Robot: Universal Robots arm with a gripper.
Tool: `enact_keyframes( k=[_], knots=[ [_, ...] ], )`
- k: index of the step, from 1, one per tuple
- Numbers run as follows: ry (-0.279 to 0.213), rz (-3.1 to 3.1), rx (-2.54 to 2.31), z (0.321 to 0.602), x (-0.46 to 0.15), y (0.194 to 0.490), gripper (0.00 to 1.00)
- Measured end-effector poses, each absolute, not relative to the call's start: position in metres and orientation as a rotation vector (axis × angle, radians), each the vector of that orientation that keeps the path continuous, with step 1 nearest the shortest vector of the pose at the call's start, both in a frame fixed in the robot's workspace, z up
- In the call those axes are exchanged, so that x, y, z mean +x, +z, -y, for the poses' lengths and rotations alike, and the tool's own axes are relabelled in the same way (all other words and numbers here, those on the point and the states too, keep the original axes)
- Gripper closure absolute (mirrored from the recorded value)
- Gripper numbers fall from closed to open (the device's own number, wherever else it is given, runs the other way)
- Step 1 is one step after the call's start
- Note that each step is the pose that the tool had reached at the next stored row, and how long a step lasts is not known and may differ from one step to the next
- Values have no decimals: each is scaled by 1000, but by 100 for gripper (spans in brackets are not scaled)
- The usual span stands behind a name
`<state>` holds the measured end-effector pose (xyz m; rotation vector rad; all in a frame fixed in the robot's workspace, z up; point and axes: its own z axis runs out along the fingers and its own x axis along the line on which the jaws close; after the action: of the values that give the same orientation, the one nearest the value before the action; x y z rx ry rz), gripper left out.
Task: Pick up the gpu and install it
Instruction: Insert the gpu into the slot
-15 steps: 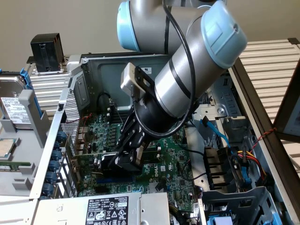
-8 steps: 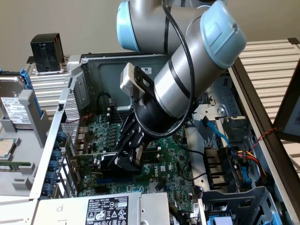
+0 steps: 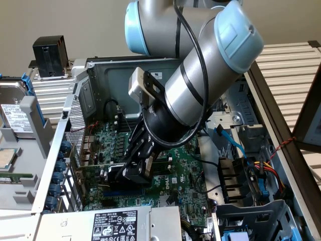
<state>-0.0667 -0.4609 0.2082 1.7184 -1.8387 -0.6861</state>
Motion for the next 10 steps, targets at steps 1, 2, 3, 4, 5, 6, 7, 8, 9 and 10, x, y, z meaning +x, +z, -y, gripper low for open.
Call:
enact_keyframes(
  k=[1,2,3,4,5,6,7,8,9,10],
  knots=[
    [-686,1838,1719,461,-67,208,73],
    [-686,1838,1719,461,-67,208,73],
    [-686,1837,1720,461,-67,208,73],
    [-685,1837,1720,461,-67,208,73],
    [-685,1837,1720,461,-67,208,73],
    [-685,1836,1721,461,-67,208,73],
    [-685,1835,1721,461,-67,208,73],
    [-685,1835,1721,461,-67,208,73],
    [-684,1835,1722,461,-67,208,73],
    [-684,1834,1722,461,-67,208,73]
  ],
)
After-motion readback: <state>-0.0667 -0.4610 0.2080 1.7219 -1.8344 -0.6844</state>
